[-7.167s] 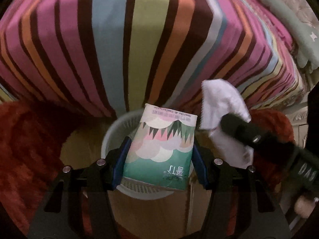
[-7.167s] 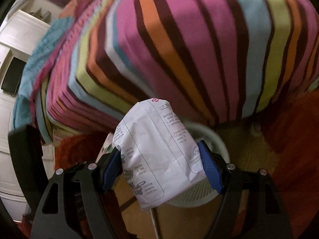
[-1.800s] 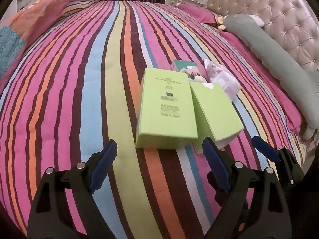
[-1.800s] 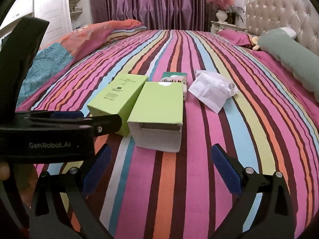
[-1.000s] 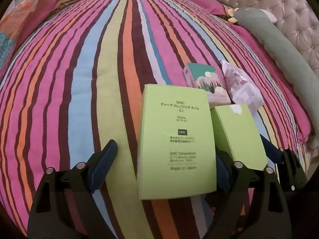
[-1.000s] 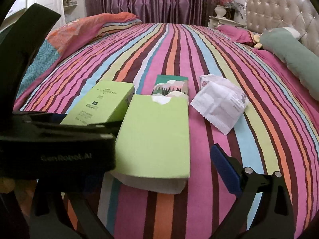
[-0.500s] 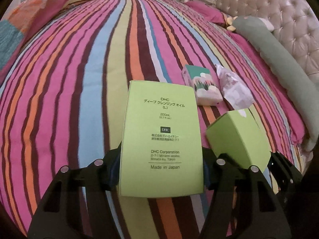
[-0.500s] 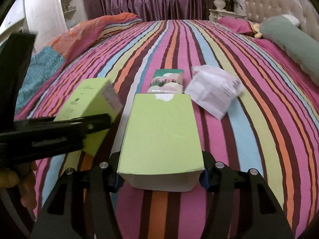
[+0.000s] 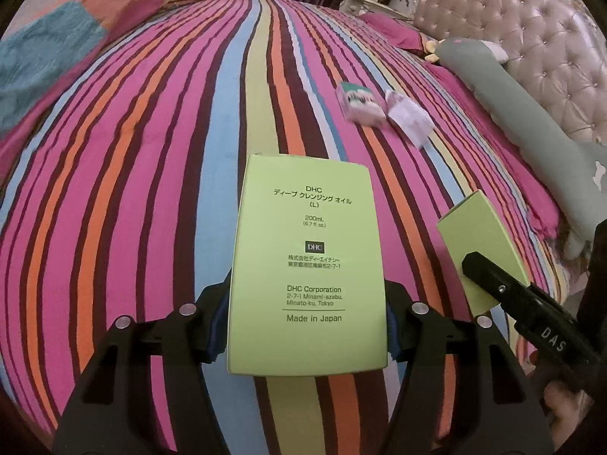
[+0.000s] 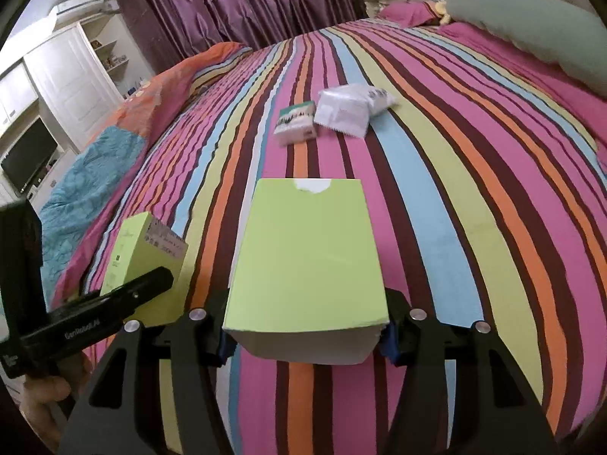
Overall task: Collect trash
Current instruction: 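Carry both green boxes over the wastebasket with both tools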
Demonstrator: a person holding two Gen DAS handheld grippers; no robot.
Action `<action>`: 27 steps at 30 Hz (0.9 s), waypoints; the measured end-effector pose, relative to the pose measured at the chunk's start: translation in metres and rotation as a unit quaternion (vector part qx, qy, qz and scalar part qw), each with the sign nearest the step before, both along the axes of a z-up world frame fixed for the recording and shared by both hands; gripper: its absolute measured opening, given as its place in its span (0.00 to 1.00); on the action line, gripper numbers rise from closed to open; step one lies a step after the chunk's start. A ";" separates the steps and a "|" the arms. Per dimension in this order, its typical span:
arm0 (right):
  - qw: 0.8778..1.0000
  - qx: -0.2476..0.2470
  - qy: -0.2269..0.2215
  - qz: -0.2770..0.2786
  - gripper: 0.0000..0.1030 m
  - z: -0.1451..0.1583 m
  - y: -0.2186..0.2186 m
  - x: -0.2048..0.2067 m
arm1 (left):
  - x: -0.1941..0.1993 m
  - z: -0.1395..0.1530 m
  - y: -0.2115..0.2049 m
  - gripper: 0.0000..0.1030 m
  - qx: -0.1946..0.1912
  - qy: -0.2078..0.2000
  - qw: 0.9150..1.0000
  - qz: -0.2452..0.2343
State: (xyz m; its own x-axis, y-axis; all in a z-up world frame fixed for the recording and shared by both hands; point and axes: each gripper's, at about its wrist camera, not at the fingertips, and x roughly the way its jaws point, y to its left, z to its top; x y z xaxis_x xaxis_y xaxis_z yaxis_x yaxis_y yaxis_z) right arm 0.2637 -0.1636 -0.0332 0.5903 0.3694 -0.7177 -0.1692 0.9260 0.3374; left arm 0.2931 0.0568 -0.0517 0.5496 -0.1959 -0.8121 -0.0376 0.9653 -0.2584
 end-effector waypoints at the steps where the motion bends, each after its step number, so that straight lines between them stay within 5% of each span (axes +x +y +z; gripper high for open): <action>1: 1.000 0.002 0.000 0.000 0.53 0.001 -0.002 -0.005 | -0.011 0.002 -0.001 0.59 0.002 -0.002 1.000 0.000; 27: 1.000 -0.014 -0.015 0.006 0.53 0.025 -0.008 -0.139 | -0.182 0.013 -0.033 0.59 0.025 -0.013 0.999 -0.018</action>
